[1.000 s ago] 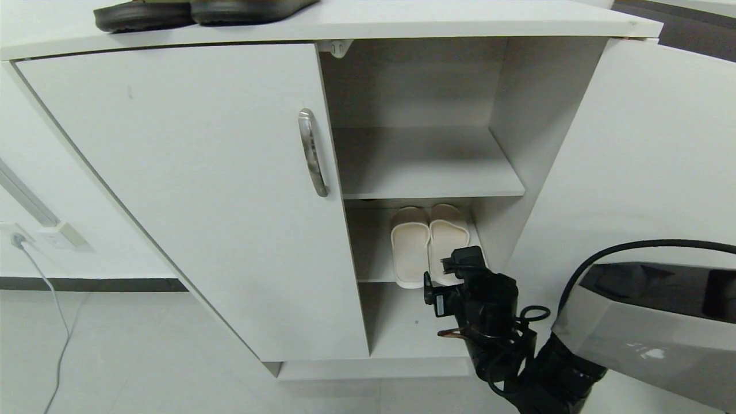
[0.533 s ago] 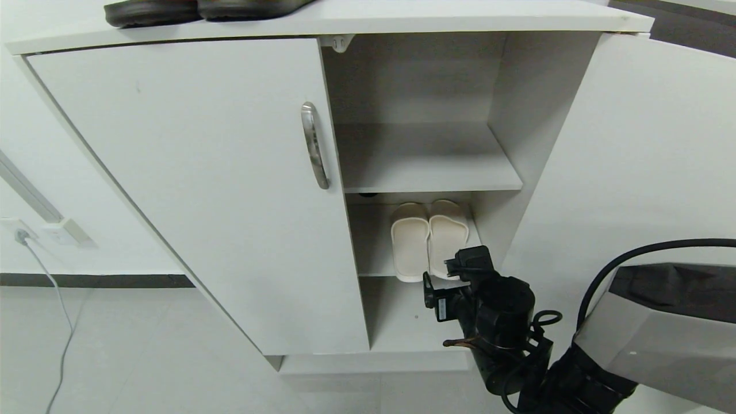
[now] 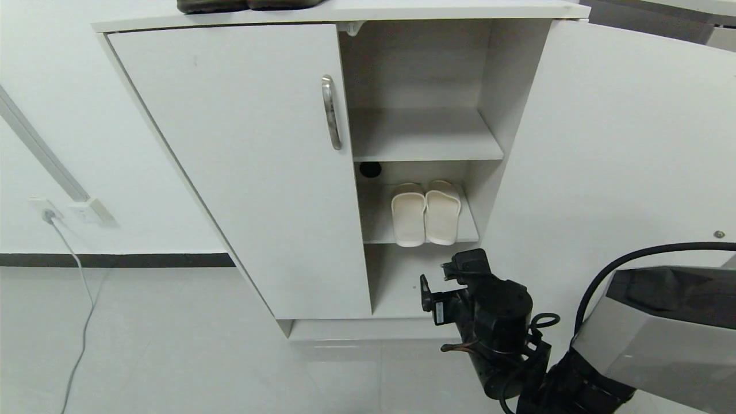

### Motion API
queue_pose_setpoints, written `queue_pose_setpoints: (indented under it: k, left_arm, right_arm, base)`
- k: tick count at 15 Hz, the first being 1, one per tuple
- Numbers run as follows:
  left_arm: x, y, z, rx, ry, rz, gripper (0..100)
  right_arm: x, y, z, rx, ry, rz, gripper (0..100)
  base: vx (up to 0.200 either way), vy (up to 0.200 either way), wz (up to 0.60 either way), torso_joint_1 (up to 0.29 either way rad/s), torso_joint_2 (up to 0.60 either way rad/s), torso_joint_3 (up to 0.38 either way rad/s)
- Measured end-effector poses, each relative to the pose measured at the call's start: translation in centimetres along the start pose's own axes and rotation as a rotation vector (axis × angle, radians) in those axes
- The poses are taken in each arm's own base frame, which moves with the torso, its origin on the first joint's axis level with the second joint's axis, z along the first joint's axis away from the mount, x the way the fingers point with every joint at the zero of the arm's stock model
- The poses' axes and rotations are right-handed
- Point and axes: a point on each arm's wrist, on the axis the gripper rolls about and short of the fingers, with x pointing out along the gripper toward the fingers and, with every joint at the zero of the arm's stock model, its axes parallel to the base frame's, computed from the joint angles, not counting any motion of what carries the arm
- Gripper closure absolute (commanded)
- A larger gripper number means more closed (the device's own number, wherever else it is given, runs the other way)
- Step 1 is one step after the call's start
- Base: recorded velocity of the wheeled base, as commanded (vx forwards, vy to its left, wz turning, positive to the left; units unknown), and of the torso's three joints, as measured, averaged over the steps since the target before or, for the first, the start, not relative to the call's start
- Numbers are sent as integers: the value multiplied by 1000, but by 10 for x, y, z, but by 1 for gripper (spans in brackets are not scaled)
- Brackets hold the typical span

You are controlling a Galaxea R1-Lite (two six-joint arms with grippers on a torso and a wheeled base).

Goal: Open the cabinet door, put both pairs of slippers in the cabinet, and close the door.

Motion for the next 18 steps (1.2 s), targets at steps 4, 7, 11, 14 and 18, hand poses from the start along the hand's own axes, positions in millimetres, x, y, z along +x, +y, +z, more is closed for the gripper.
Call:
queue_pose_setpoints:
  k: [4, 7, 11, 14, 18]
  left_arm:
    - [0, 0, 0, 2, 0, 0, 100]
    - [0, 0, 0, -1, 0, 0, 100]
    - [0, 0, 0, -1, 0, 0, 100]
    - [0, 0, 0, -1, 0, 0, 100]
    - [0, 0, 0, -1, 0, 0, 100]
  right_arm:
    - [0, 0, 0, 3, -3, -1, 0]
    - [-1, -1, -2, 1, -1, -1, 0]
    - [-1, -1, -1, 4, -7, -1, 0]
    - [-1, -1, -2, 3, -6, 0, 0]
    - [-1, 0, -2, 3, -5, 1, 0]
  base:
    - [0, 0, 0, 0, 0, 0]
    - [0, 0, 0, 0, 0, 0]
    - [0, 0, 0, 0, 0, 0]
    - [0, 0, 0, 2, 4, 105]
    - [0, 0, 0, 5, 2, 190]
